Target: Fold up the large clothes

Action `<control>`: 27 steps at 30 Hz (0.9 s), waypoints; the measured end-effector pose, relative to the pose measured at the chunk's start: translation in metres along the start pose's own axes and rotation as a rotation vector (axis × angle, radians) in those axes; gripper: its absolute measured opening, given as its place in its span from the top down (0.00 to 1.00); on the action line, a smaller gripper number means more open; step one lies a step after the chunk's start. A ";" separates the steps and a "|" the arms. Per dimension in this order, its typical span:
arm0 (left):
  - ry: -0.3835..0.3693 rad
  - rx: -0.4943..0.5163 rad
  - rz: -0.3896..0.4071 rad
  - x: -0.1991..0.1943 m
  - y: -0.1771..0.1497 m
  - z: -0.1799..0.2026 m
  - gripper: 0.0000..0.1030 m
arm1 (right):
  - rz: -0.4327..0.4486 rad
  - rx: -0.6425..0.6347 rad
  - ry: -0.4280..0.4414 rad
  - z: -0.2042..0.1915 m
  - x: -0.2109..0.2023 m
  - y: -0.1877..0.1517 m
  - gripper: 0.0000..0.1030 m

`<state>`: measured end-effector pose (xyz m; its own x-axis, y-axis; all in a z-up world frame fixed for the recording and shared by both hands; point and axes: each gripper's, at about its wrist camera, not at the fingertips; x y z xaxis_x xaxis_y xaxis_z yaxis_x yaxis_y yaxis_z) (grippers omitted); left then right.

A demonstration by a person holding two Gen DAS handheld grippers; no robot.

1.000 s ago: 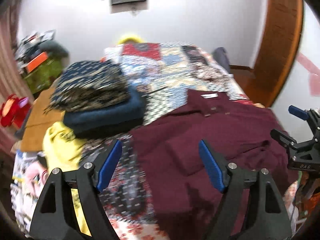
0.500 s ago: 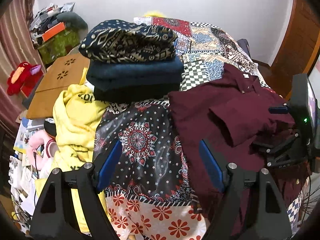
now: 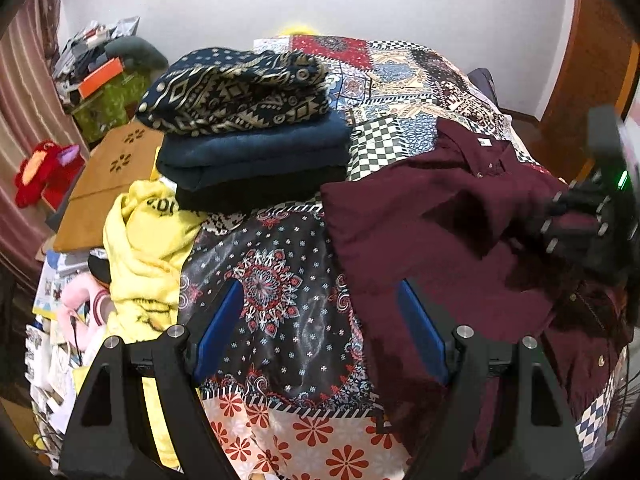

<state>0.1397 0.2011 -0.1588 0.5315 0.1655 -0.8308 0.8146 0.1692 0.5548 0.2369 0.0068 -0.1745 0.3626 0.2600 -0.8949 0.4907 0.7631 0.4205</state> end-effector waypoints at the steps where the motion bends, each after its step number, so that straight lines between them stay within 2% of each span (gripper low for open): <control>1: 0.000 0.006 -0.002 0.001 0.002 0.004 0.24 | 0.027 0.036 -0.004 0.012 -0.009 0.000 0.81; 4: -0.010 0.014 -0.014 0.005 0.007 0.014 0.24 | 0.102 0.143 -0.007 0.048 -0.036 -0.005 0.81; 9: -0.062 0.004 -0.058 0.021 0.017 0.035 0.24 | 0.244 0.305 -0.098 0.119 -0.090 -0.018 0.81; 14: -0.097 0.066 -0.107 0.040 0.016 0.073 0.24 | 0.312 0.478 -0.123 0.175 -0.115 -0.050 0.83; 16: -0.110 0.094 -0.138 0.050 0.012 0.088 0.24 | 0.312 0.536 -0.122 0.192 -0.114 -0.066 0.87; 19: -0.136 0.122 -0.186 0.064 0.006 0.106 0.24 | 0.281 0.616 -0.119 0.207 -0.100 -0.093 0.88; 23: -0.127 0.155 -0.213 0.074 -0.002 0.121 0.24 | 0.185 0.692 -0.089 0.216 -0.066 -0.126 0.88; 27: -0.131 0.137 -0.213 0.074 -0.004 0.119 0.24 | 0.102 0.756 -0.044 0.220 -0.037 -0.161 0.88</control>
<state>0.2034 0.0967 -0.2278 0.3628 0.0114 -0.9318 0.9304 0.0523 0.3629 0.3183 -0.2557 -0.1760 0.4591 0.2716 -0.8458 0.8560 0.1194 0.5030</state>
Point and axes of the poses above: each gripper's, at about its wrist camera, not at the fingertips, and x roughly the way its jaws point, z to its right, y to its top, and after that the axes turned 3 degrees about -z, right-handed
